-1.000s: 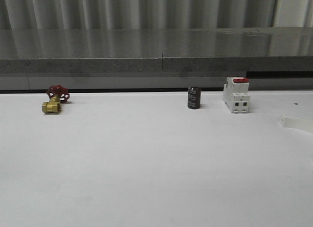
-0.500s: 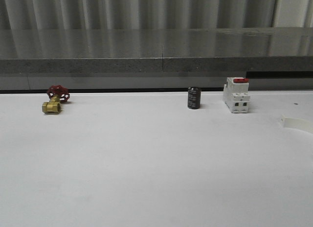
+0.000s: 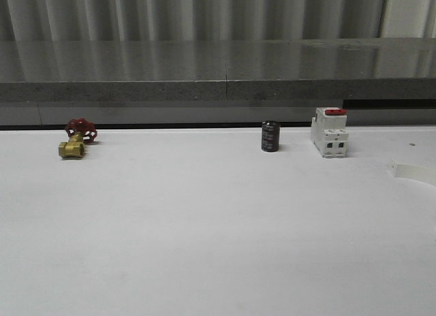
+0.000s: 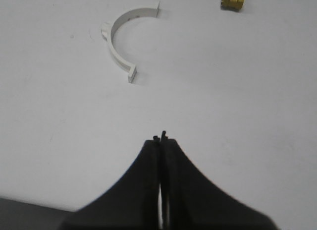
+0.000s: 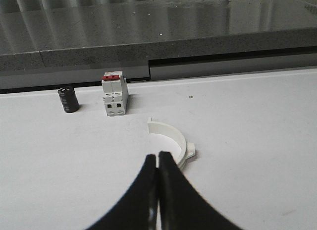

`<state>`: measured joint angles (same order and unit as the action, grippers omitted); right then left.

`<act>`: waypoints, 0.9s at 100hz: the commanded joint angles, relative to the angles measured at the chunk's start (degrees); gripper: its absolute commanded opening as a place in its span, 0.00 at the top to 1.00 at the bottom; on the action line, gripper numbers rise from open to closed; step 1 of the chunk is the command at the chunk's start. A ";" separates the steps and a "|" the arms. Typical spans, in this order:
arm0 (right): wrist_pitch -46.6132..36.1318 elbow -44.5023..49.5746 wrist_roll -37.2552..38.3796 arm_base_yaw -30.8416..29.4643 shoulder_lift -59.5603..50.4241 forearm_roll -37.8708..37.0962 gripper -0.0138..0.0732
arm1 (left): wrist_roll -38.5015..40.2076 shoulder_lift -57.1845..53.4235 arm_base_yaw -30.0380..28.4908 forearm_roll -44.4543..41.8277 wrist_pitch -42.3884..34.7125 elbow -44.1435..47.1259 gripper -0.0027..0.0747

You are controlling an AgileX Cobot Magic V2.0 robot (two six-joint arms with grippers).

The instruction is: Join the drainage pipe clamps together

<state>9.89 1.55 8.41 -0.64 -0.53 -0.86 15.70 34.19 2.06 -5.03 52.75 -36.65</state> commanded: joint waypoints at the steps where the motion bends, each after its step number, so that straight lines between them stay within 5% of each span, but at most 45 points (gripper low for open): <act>1: -4.63 -0.85 -0.32 -0.28 -0.91 -0.21 0.92 | 0.08 1.16 0.34 0.34 -2.00 -1.96 0.99; 24: -4.63 -0.85 -0.32 -0.28 -0.91 -0.21 0.92 | -3.45 1.14 0.34 0.76 -1.45 -1.96 0.94; 53: -4.63 -0.85 -0.32 -0.28 -0.91 -0.21 0.92 | -4.76 1.14 0.34 1.80 -1.91 -1.96 0.30; 90: -4.63 -0.85 -0.32 -0.28 -0.91 -0.21 0.92 | -5.08 7.39 0.34 5.03 -1.81 -4.01 0.27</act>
<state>9.89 1.55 8.41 -0.64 -0.53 -0.86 10.93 38.30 2.06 -0.39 54.10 -37.67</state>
